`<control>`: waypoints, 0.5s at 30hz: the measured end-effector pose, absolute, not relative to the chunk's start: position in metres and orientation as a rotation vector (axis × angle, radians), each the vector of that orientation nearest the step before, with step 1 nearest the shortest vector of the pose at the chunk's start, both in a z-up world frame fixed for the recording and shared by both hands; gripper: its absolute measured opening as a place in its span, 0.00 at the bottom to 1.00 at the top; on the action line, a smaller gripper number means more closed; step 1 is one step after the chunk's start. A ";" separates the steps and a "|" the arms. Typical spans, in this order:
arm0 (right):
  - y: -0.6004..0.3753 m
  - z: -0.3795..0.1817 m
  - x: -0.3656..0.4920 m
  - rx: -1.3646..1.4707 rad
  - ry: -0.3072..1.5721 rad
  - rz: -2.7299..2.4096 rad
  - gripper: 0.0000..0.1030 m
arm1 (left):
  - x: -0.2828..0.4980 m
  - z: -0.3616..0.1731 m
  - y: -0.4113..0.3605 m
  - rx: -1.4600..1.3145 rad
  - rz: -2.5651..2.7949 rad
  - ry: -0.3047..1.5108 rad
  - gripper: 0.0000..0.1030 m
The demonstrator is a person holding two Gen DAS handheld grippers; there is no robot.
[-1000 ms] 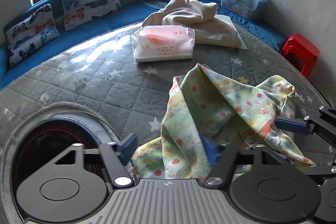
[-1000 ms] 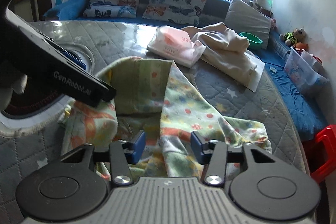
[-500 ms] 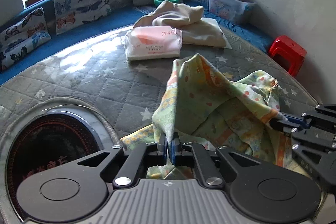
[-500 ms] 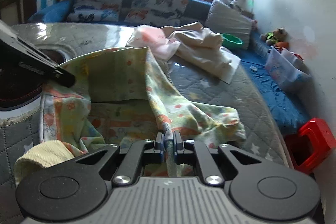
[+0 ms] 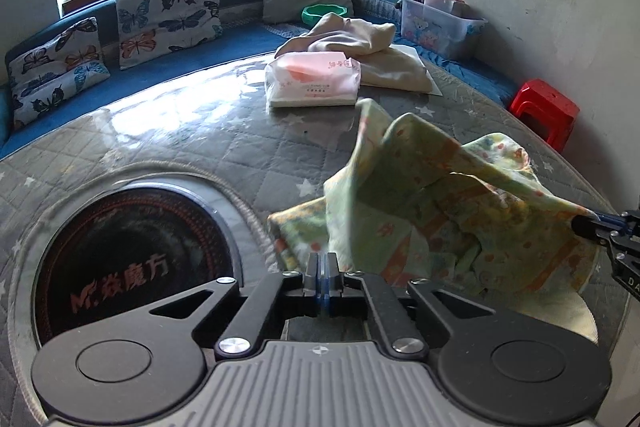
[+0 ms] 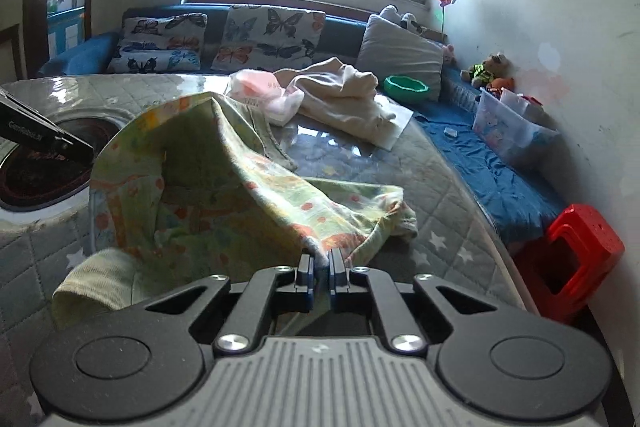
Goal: Fold clothes
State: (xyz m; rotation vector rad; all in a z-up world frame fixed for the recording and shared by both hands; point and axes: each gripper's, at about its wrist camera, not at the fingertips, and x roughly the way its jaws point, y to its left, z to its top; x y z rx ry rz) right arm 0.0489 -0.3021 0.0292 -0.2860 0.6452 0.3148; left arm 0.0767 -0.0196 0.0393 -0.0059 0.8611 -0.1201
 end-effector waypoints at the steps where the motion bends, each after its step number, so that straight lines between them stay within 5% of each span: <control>1: -0.304 0.028 0.046 -0.279 0.648 0.313 0.06 | 0.075 0.039 -0.018 -0.009 -0.124 0.862 0.01; 7: -0.308 0.021 0.038 -0.257 0.672 0.294 0.06 | 0.068 0.045 -0.021 -0.023 -0.159 0.853 0.08; 15: -0.308 0.017 0.027 -0.230 0.681 0.311 0.18 | 0.055 0.039 -0.041 0.010 -0.179 0.860 0.46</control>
